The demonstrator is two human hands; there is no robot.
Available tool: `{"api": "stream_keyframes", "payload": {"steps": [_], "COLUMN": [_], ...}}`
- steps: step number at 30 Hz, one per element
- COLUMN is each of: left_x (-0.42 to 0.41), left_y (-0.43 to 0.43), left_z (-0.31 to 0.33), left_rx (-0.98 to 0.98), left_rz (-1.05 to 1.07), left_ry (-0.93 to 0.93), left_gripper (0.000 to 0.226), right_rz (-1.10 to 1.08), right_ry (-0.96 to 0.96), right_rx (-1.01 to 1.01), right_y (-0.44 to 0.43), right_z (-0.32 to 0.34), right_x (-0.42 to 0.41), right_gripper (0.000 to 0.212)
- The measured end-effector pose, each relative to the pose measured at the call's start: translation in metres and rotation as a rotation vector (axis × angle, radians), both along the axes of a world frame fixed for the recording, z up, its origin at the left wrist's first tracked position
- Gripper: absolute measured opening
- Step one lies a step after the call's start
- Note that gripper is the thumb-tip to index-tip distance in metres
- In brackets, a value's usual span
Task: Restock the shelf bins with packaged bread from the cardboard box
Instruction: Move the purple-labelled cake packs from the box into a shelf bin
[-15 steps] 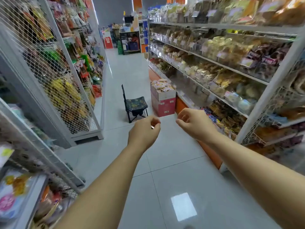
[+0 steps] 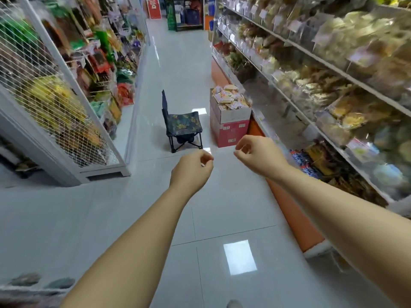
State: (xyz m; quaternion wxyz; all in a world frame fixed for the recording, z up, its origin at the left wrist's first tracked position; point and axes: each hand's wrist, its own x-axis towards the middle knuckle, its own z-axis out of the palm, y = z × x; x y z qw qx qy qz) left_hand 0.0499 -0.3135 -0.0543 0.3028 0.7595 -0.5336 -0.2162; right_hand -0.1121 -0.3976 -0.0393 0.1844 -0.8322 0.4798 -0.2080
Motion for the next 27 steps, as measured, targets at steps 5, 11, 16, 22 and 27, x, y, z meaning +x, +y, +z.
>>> {"api": "stream_keyframes", "payload": {"steps": [5, 11, 16, 22, 27], "left_x": [0.053, 0.133, 0.201, 0.245, 0.283], "left_y": [-0.074, -0.177, -0.281, -0.407, -0.509], "left_z": [-0.022, -0.055, -0.061, -0.052, -0.058], "left_rx": [0.056, 0.120, 0.149, 0.156, 0.150], "left_rz": [0.069, 0.093, 0.038, -0.003, 0.013], "left_ry": [0.060, 0.089, 0.091, 0.112, 0.111], "left_gripper": [0.012, 0.012, 0.010, 0.015, 0.016], "right_rz": [0.054, 0.074, 0.065, 0.004, -0.022], "right_ry": [0.041, 0.077, 0.137, 0.110, 0.098], "right_rx": [0.078, 0.130, 0.204, 0.207, 0.242], "right_y": [-0.089, -0.199, -0.292, -0.404, -0.515], "right_z": [-0.021, -0.048, -0.055, -0.055, -0.069], "right_x": [0.043, 0.113, 0.164, 0.197, 0.231], "right_gripper": [0.011, 0.012, 0.010, 0.008, 0.009]}}
